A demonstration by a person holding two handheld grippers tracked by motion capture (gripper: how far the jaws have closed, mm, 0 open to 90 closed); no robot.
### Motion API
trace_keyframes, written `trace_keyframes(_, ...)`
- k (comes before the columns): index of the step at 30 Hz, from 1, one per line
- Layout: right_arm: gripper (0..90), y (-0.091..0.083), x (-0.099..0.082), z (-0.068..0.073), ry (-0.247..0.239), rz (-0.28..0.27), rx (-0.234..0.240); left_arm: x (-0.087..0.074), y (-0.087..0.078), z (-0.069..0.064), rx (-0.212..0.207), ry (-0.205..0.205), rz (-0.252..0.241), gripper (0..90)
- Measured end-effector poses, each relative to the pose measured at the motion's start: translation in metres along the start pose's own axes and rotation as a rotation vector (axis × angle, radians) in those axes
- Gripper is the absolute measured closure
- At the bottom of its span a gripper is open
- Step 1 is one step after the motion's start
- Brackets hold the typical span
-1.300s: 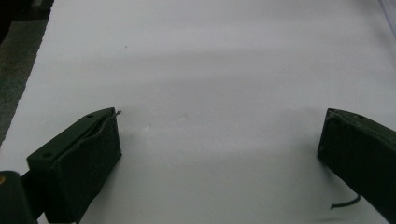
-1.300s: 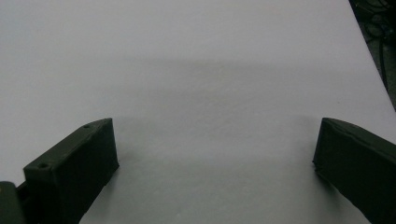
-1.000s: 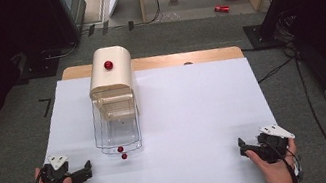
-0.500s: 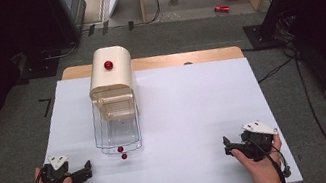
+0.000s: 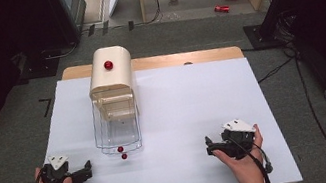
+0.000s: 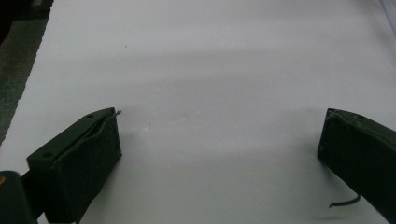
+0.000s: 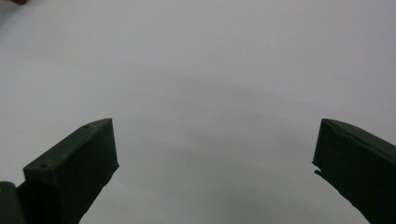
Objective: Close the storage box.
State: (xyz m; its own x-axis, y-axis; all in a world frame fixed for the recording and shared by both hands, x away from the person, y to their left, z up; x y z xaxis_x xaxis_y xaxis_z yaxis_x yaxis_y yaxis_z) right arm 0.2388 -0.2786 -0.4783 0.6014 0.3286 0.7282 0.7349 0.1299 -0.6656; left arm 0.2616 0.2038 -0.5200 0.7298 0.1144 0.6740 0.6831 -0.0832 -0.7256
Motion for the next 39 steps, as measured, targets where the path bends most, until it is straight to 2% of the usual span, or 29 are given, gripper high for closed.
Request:
trace_keyframes(5,0.0,0.003,0.011,0.014,-0.012,-0.008,0.025,0.000,0.000,0.000,0.000,0.000,0.000,0.0)
trace_keyframes(19,0.0,0.010,0.032,0.042,-0.056,-0.030,0.074,0.000,0.000,0.000,0.000,0.000,0.001,0.0)
trace_keyframes(24,0.0,0.011,0.037,0.049,-0.063,-0.038,0.086,0.000,0.000,0.000,0.000,0.000,0.001,0.0)
trace_keyframes(39,0.0,0.019,0.054,0.086,-0.112,-0.057,0.149,0.000,0.000,0.000,0.000,0.000,0.001,0.0)
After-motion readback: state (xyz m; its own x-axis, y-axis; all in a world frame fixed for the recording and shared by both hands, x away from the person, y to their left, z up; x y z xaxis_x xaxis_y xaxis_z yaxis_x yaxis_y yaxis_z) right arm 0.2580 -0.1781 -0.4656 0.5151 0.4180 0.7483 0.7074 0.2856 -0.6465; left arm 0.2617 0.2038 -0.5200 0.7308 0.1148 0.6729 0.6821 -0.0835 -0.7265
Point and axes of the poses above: each handheld gripper's, and its own axes: y roughly forward along the jaws, x roughly out of its top, z roughly to its left, the point moved 3 cm from there along y, roughly forward along the jaws, and after that the axes turned 14 degrees about -y, right-handed, at the moved point
